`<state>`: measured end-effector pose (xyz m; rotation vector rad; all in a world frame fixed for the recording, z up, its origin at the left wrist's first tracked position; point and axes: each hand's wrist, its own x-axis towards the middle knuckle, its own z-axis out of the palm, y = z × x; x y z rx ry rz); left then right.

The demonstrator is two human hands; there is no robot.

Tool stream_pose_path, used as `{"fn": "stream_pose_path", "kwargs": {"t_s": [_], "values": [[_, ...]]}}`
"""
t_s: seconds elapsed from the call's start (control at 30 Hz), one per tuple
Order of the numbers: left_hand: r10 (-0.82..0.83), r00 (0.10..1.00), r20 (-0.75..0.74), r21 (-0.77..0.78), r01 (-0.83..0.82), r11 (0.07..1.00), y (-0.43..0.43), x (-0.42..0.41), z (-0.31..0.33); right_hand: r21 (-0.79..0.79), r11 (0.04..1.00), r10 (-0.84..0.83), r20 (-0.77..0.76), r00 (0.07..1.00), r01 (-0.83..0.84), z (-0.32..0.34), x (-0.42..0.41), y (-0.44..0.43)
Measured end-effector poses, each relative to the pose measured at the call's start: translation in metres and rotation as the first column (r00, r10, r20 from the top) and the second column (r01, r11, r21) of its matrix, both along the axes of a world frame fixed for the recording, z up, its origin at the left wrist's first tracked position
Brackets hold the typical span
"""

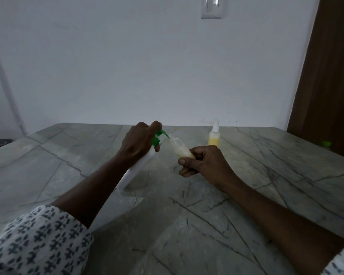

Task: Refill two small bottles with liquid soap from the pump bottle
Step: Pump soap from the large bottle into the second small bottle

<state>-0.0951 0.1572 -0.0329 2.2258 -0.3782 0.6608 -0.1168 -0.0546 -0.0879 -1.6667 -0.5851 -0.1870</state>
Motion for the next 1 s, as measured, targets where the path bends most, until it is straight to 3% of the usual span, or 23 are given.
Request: {"fn": "stream_pose_path", "kwargs": {"t_s": [0.5,0.9,1.0], "values": [[0.056,0.998,-0.039,0.045,-0.054,0.998,-0.0054,0.0002,-0.0001,0.016,1.000,-0.011,-0.017,1.000,0.011,-0.0012,0.0022,-0.0020],[0.073,0.997,0.024,0.091,-0.075,0.993,-0.0023,0.0022,-0.0027,-0.014,1.000,-0.015,-0.002,1.000,0.015,-0.0009,-0.0006,0.0004],[0.113,0.994,0.001,0.046,-0.113,0.993,-0.0061,0.0002,-0.0011,0.008,1.000,-0.022,-0.014,1.000,0.022,0.0003,0.0001,-0.0014]]}}
